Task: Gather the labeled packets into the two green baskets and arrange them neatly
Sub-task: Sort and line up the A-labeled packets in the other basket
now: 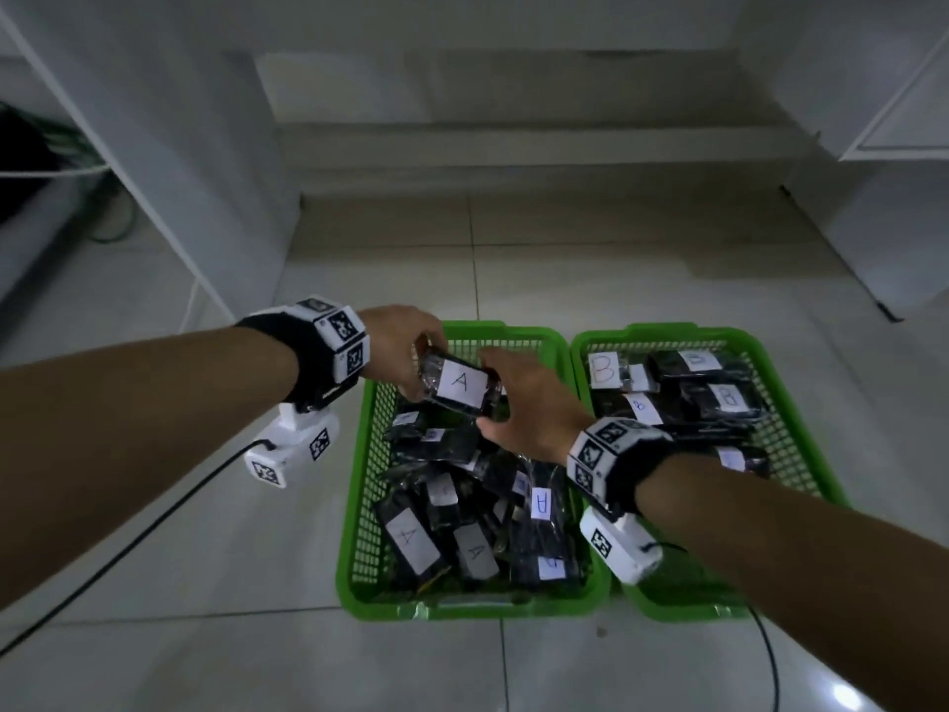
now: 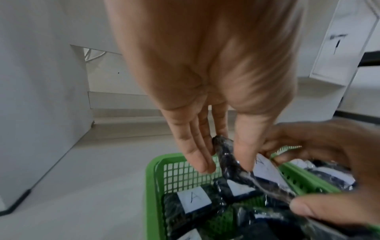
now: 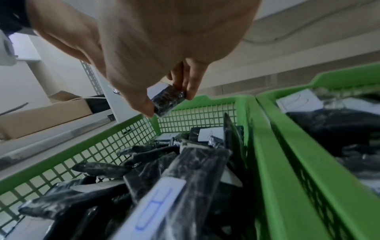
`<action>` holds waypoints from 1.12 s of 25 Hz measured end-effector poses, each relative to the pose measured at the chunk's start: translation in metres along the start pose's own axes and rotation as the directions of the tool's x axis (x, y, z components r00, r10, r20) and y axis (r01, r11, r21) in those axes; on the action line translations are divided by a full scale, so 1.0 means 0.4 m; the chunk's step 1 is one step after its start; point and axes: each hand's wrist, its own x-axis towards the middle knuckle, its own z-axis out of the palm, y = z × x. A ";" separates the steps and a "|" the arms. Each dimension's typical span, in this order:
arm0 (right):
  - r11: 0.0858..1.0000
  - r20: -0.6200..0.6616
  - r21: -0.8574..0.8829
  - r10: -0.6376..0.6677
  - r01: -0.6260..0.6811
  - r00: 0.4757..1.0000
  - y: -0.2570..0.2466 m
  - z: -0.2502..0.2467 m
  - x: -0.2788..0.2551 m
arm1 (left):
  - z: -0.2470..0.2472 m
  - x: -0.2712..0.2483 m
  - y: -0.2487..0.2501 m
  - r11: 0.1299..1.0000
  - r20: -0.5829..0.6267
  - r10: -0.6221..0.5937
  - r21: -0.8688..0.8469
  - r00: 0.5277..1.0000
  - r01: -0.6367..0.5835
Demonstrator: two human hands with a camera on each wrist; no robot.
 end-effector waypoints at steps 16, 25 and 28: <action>0.929 0.118 -0.351 0.167 -0.116 0.979 0.069 -0.033 0.211 | 0.221 0.068 -0.123 0.915 -0.335 -0.094 0.343 0.938 0.214; 0.973 0.286 -0.173 0.200 -0.154 0.937 0.090 0.032 0.169 | 0.217 0.084 -0.147 0.943 -0.429 0.006 0.303 0.903 0.137; 0.972 0.405 -0.177 0.214 -0.153 0.889 0.073 0.037 0.167 | 0.220 0.102 -0.130 0.884 -0.366 0.017 0.441 0.930 0.158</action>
